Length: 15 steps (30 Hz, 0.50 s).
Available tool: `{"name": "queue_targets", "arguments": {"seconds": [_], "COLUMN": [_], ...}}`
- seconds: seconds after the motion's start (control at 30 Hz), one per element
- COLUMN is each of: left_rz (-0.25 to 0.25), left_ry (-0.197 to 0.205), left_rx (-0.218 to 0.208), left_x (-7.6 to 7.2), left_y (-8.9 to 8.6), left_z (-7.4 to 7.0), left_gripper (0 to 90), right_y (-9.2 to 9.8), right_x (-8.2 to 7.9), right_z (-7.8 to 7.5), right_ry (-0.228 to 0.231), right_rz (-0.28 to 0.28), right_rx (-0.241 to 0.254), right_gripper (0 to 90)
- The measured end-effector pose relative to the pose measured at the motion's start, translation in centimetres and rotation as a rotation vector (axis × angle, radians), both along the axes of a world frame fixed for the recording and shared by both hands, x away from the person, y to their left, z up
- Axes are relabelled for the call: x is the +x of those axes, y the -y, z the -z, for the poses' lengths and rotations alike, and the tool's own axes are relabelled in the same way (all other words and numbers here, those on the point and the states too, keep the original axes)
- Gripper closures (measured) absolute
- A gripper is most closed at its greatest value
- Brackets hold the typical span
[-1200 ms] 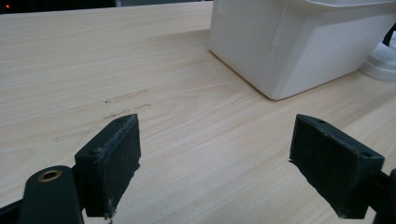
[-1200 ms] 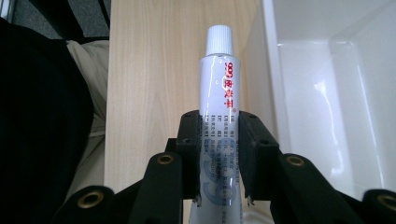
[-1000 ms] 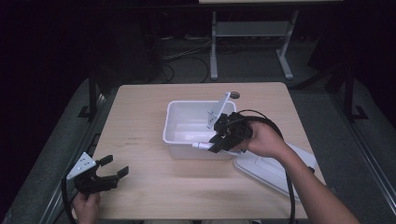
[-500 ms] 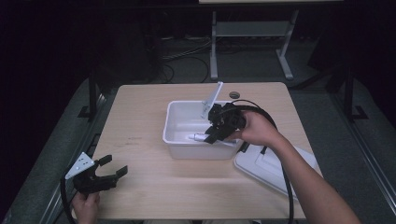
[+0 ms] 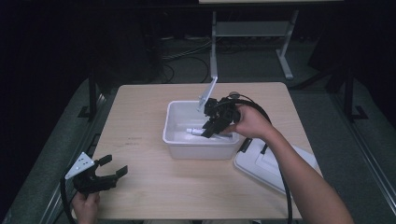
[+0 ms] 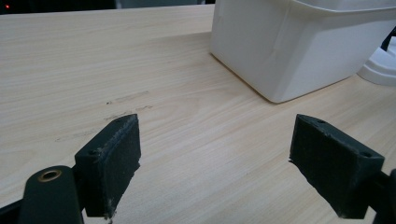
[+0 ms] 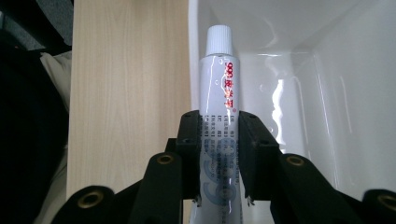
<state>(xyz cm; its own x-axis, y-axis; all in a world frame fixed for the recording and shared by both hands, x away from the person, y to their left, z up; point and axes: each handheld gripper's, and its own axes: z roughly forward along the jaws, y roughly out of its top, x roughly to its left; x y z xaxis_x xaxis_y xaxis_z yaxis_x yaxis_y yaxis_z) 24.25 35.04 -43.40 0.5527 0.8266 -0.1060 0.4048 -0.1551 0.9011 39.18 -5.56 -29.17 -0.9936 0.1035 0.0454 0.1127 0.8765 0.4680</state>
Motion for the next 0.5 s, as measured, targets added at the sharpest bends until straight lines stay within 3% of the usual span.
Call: {"name": "queue_targets", "arguments": {"seconds": [0.5], "left_rz": [-0.003], "left_ry": [0.000], "left_rx": [-0.001], "left_x": [0.0], "left_y": [-0.1], "left_z": [0.0], "left_gripper": [15.7], "right_y": [-0.5], "right_x": [1.8], "right_z": [1.4], "right_ry": [-0.033], "right_rz": [0.017], "right_rx": [0.000], "right_gripper": [71.4]}}
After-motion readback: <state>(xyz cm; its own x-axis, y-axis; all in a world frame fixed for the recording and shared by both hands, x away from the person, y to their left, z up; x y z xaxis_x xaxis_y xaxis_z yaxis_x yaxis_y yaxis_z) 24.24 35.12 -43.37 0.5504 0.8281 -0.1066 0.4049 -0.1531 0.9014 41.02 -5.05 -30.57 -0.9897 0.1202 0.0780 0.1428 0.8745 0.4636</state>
